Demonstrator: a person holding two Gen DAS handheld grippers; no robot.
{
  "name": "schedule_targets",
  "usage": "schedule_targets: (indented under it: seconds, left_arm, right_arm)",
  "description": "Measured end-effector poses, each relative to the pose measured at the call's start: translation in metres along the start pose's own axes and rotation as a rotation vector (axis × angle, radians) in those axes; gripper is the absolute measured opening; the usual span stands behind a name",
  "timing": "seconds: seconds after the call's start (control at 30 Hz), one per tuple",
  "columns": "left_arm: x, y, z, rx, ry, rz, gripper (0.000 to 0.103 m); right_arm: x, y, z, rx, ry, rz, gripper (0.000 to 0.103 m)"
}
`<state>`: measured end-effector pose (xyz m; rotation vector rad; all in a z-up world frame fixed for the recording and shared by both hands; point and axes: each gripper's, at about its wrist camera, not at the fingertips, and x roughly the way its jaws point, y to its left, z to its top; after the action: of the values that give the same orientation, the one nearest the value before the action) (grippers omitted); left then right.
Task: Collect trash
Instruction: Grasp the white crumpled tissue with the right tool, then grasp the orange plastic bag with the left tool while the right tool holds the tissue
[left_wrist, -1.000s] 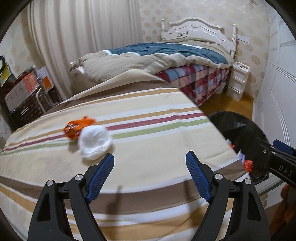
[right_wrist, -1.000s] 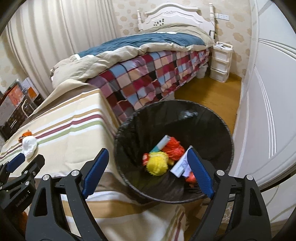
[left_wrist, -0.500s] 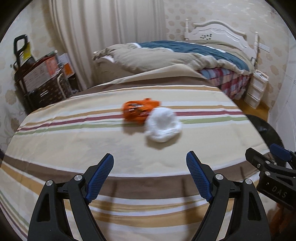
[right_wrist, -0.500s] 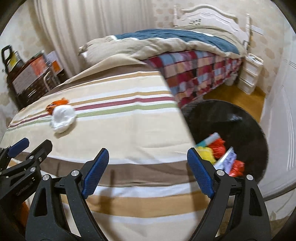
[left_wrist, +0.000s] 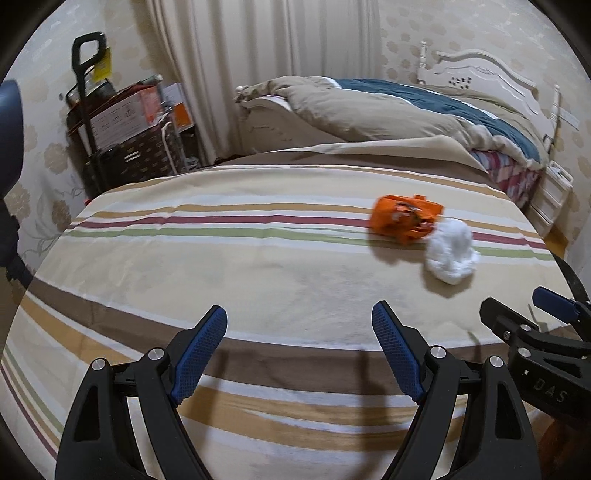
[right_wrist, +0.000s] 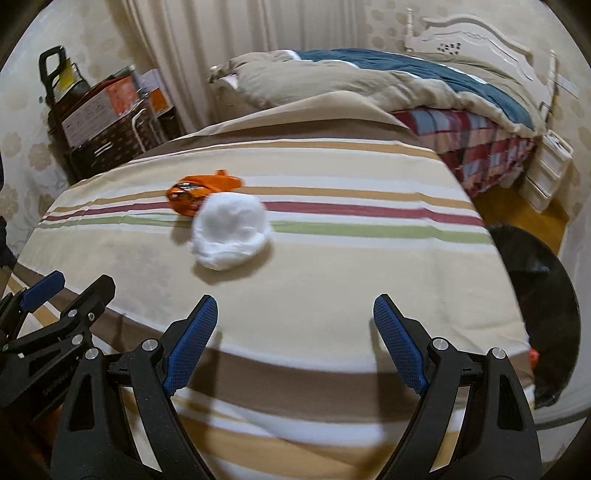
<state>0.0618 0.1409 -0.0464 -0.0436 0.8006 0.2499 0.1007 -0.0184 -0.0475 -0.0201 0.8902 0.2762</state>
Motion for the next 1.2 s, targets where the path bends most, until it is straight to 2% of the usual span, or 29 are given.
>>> schedule_targets:
  seconds: [0.43,0.47,0.53,0.6,0.73,0.77,0.93,1.2]
  left_arm:
    - [0.005,0.031,0.001,-0.071,0.021,-0.001,0.081]
    - [0.006,0.031,0.001,-0.07,0.024,-0.004,0.081]
    - [0.008,0.03,0.003,-0.066,0.027,-0.008,0.081]
    - [0.009,0.029,0.004,-0.059,0.03,-0.01,0.081]
    - [0.012,0.024,0.006,-0.044,0.033,-0.015,0.081]
    - [0.013,0.023,0.006,-0.04,0.034,-0.02,0.081]
    - [0.017,0.012,0.011,-0.01,0.037,-0.047,0.081]
    - [0.028,-0.022,0.024,0.045,0.052,-0.099,0.083]
  right_arm:
    - [0.031,0.036,0.03,-0.043,0.014,-0.001,0.084]
    - [0.032,0.036,0.032,-0.042,0.013,-0.006,0.083]
    - [0.037,0.034,0.035,-0.04,0.023,-0.005,0.073]
    - [0.04,0.033,0.036,-0.042,0.033,-0.009,0.06]
    - [0.04,0.032,0.036,-0.057,0.029,-0.006,0.051]
    - [0.039,0.03,0.036,-0.06,0.028,-0.006,0.048]
    - [0.036,0.014,0.035,-0.049,0.021,-0.022,0.047]
    - [0.032,-0.037,0.036,0.022,0.013,-0.065,0.047]
